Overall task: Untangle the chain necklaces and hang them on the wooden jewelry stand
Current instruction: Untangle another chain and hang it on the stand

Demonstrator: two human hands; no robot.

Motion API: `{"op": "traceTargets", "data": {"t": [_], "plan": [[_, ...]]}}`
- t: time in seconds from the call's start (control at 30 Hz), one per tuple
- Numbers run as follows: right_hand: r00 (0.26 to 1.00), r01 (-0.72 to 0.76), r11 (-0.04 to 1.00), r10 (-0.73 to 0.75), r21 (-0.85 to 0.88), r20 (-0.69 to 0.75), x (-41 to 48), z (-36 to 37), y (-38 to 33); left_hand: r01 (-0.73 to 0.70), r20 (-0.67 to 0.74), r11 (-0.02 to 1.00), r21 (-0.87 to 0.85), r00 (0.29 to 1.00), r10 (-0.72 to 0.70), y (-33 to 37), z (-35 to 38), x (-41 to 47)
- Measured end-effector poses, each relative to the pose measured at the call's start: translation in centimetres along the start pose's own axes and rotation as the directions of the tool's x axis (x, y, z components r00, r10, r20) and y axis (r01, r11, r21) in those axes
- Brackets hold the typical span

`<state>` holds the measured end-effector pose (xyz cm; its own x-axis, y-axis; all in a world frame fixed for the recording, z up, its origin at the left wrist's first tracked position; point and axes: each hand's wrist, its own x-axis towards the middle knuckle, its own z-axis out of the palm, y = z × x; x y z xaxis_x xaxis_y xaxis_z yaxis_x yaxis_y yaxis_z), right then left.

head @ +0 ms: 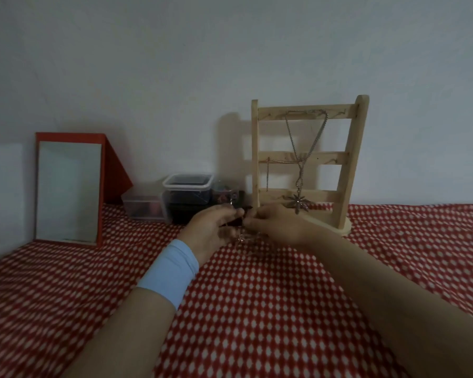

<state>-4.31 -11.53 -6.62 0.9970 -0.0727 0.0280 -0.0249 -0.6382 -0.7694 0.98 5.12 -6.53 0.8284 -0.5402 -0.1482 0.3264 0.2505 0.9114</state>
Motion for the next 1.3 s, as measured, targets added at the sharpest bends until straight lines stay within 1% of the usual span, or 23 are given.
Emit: {"op": "traceTargets", "data": {"t": [0.1,0.23,0.3,0.4,0.47,0.57,0.67,0.7,0.77,0.8,0.83,0.87,0.9,0.97,1.03,1.1,1.17,1.23,1.27,1.3], "plan": [[0.996,0.022,0.995,-0.013,-0.096,0.09,-0.2,0.1,-0.3,-0.013,-0.035,0.995,0.098,0.999,0.016,-0.2,-1.6,-0.4],[0.992,0.055,0.983,-0.034,-0.174,0.121,0.0,0.8,0.1,-0.002,-0.067,0.995,0.102,0.998,0.008,-0.9,-3.3,-0.6],[0.988,0.07,0.97,-0.034,-0.235,0.153,0.0,1.1,0.1,0.003,-0.102,0.977,0.212,0.995,0.019,-1.2,-3.8,-0.6],[0.984,0.076,0.951,-0.023,-0.3,0.177,-0.3,1.2,0.0,0.017,-0.154,0.91,0.415,0.987,0.052,-1.4,-4.2,-0.8],[0.986,0.061,0.93,0.001,-0.361,0.169,-0.5,1.0,-0.1,0.017,-0.152,0.889,0.457,0.987,0.06,-1.3,-4.2,-0.8],[0.984,0.058,0.868,0.032,-0.494,0.173,-0.9,0.4,-0.3,-0.009,-0.122,0.899,0.438,0.99,0.07,-1.2,-4.3,-0.8],[0.989,0.061,0.793,0.036,-0.606,0.147,-1.5,-0.5,-0.7,-0.041,-0.102,0.952,0.304,0.992,0.075,-1.2,-4.9,-0.6],[0.993,0.048,0.759,0.033,-0.649,0.112,-1.6,-0.7,-0.8,-0.051,-0.107,0.963,0.266,0.991,0.082,-1.2,-5.1,-0.5],[1.0,0.003,0.722,0.007,-0.692,0.011,-1.8,-1.0,-0.3,-0.067,-0.152,0.979,0.191,0.984,0.097,-1.3,-5.5,-0.4],[1.0,-0.022,0.721,0.008,-0.693,-0.024,-1.8,-1.1,0.1,-0.073,-0.187,0.98,0.187,0.976,0.109,-1.4,-5.6,-0.3],[0.999,-0.032,0.722,0.013,-0.692,-0.032,-1.9,-1.3,0.3,-0.079,-0.223,0.968,0.237,0.966,0.133,-1.4,-5.7,-0.3],[0.999,-0.03,0.718,0.028,-0.695,-0.014,-2.1,-1.5,0.5,-0.079,-0.247,0.937,0.34,0.954,0.169,-1.5,-5.8,-0.3],[0.998,-0.013,0.721,0.048,-0.693,0.031,-2.3,-1.6,0.5,-0.074,-0.248,0.88,0.469,0.945,0.212,-1.5,-5.8,-0.3],[0.983,0.023,0.755,0.103,-0.655,0.153,-2.8,-1.8,0.2,-0.059,-0.204,0.7,0.712,0.936,0.287,-1.4,-5.7,-0.4],[0.953,0.04,0.825,0.138,-0.564,0.269,-3.3,-1.8,-0.2,-0.04,-0.129,0.53,0.847,0.952,0.278,-0.8,-5.5,-0.8],[0.912,0.047,0.86,0.171,-0.507,0.373,-3.7,-1.8,-0.6,-0.028,-0.036,0.373,0.928,0.986,0.163,0.0,-5.4,-1.4],[0.857,0.041,0.861,0.231,-0.507,0.461,-4.3,-2.0,-1.3,-0.031,0.038,0.219,0.975,0.999,-0.025,1.0,-5.2,-2.3],[0.795,0.031,0.854,0.295,-0.52,0.53,-4.7,-2.3,-2.4,-0.026,0.047,0.132,0.991,0.986,-0.163,2.0,-4.7,-3.0],[0.774,0.021,0.854,0.316,-0.521,0.549,-4.7,-2.5,-2.9,-0.011,0.033,0.109,0.994,0.978,-0.205,2.4,-4.6,-3.2],[0.77,0.013,0.864,0.313,-0.503,0.556,-4.6,-2.5,-3.2,0.003,0.018,0.09,0.996,0.974,-0.227,2.7,-4.4,-3.3]]}}
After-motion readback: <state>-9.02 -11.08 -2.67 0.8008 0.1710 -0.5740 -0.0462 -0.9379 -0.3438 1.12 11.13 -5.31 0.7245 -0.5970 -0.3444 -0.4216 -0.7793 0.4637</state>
